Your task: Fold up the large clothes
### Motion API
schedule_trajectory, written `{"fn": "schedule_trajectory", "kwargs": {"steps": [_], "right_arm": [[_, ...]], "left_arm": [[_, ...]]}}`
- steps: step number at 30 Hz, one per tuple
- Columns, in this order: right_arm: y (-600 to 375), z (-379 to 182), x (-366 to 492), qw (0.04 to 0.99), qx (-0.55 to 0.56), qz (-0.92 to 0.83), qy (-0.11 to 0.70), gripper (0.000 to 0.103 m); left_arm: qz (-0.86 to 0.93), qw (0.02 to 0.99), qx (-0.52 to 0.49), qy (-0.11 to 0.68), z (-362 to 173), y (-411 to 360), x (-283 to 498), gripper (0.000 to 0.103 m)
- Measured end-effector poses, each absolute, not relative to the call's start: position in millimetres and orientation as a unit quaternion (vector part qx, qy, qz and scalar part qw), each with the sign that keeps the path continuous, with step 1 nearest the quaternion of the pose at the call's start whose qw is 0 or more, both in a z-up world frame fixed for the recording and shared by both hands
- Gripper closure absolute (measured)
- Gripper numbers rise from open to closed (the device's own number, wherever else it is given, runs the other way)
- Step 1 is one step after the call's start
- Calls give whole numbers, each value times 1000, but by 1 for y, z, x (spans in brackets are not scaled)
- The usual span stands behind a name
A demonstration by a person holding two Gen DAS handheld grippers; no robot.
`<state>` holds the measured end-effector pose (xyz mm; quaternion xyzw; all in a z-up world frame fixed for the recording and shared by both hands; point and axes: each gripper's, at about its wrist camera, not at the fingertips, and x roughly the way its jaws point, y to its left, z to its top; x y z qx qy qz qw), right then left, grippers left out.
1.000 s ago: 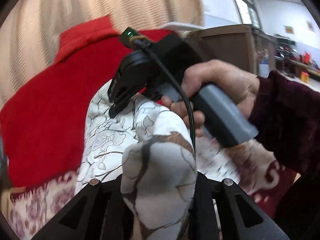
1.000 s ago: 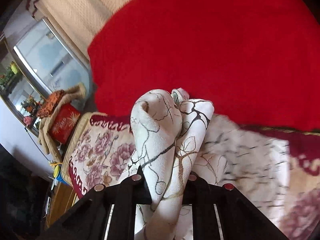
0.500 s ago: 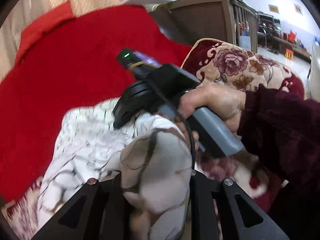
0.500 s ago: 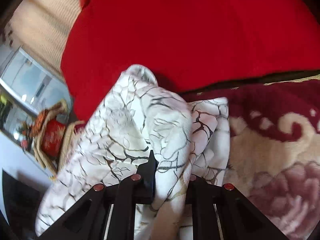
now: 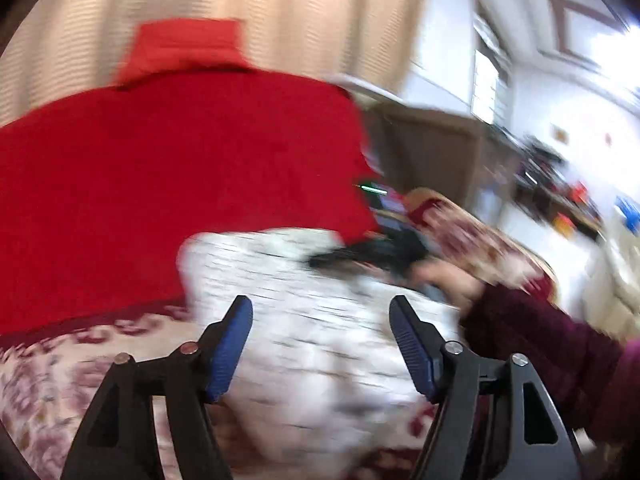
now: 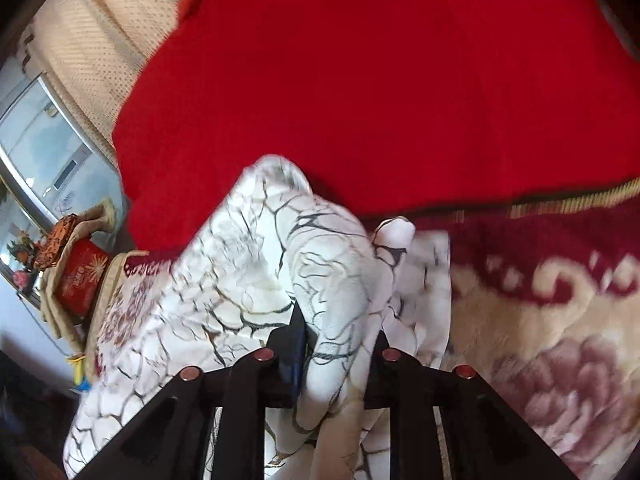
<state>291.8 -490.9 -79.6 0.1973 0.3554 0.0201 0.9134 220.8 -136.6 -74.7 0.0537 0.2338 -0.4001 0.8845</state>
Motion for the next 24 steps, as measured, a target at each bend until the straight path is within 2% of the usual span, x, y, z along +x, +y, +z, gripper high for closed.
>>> {"fn": "schedule_trajectory", "kwargs": {"steps": [4,7,9,12,14,16,17,18,22,24], "right_arm": [[-489,-74,300,925,160,-19,346,83],[-491,-111,315,912,146,-40,381,83],[-495,-128,320,906,149,-46,394,83],[-504,-127,315,904,165,-54,391,82],[-514,-120,305,897,196,-60,392,75],[-523,-104,286,891,201,-92,397,56],[-520,-100,276,892,191,-113,393,48],[-520,-88,261,900,183,-124,375,45],[-502,-43,204,930,186,-105,301,45],[-471,-27,189,940,159,-71,293,46]], "left_arm": [[-336,904,31,261,-102,-122,263,30],[-341,881,69,322,-146,-150,277,30],[-354,873,61,330,-159,-153,273,31],[-341,877,133,310,-171,-177,256,31],[-332,874,145,324,-178,-175,256,30],[-320,872,147,341,-191,-185,259,30],[-313,874,158,336,-195,-192,256,30],[-305,877,175,328,-196,-197,251,30],[-298,878,170,334,-195,-203,253,30],[-297,878,174,334,-194,-207,256,30]]}}
